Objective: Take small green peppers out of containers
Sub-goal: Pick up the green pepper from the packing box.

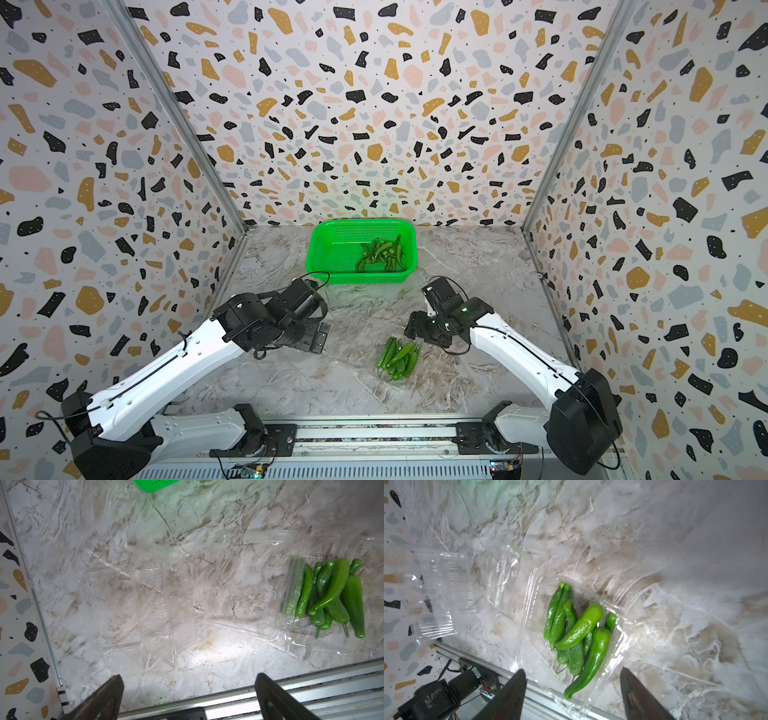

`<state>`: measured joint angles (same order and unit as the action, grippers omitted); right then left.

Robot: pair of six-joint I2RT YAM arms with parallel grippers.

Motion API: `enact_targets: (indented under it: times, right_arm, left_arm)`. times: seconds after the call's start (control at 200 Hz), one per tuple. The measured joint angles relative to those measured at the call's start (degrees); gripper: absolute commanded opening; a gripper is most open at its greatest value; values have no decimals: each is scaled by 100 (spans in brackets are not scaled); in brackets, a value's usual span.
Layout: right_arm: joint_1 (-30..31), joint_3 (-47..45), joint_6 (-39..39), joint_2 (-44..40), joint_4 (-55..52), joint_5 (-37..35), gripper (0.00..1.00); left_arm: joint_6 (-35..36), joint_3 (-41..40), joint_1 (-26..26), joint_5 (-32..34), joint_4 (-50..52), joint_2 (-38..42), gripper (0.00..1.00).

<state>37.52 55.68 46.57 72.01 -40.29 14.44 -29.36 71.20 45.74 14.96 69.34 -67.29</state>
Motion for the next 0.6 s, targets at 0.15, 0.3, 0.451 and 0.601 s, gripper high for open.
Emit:
enact_targets:
  times: [0.15,0.3,0.451,0.601]
  right_arm:
    - [798,297,267,424,-234,11,74]
    - [1150,184,501,1012,-256,125,74]
    - [1084,0,577,1276,-166,125,72]
    - [933,0,511,1576,105,94,63]
  left_arm:
    - [-26,0,-22,-118,0,35,100]
    - [-26,-2,-31,-214,-9,85,100]
    - [-20,-59,-39,-256,-33,201,100]
    - [4,-153,-70,-278,-26,293,100]
